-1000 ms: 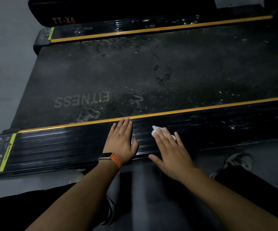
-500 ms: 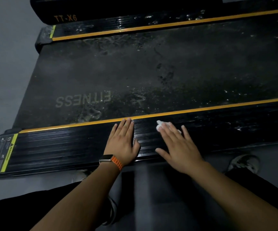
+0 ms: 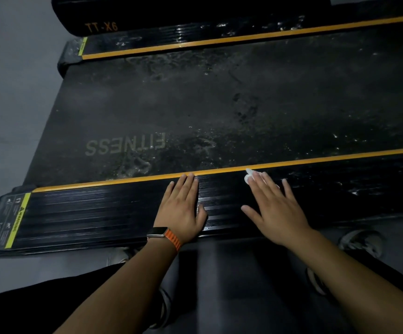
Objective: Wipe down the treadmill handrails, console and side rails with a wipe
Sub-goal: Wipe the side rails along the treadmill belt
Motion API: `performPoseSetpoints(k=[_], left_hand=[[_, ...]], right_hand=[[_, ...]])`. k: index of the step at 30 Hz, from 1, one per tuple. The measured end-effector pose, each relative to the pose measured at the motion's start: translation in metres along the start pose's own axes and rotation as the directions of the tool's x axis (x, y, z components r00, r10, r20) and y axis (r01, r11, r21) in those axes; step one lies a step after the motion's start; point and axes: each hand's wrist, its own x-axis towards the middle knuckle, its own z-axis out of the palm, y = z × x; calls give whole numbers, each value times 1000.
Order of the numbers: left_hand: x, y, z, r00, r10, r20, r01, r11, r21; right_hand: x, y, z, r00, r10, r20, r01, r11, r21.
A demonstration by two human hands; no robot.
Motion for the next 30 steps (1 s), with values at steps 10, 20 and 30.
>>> performPoseSetpoints(k=[10,20,30], left_hand=[[0,0,2,1000,1,-15,-1,1000,2],[1,-2,4,1000,3,-20,-3,1000,0],[0,-1,3,1000,1,-23,-1,1000,-11]], right_hand=[[25,1,-10,996,-60,64,61,998,-14],[6,-25,4,999,33,5,-33,999,26],[-19,-27,8,1000,-18,26,17,999,45]])
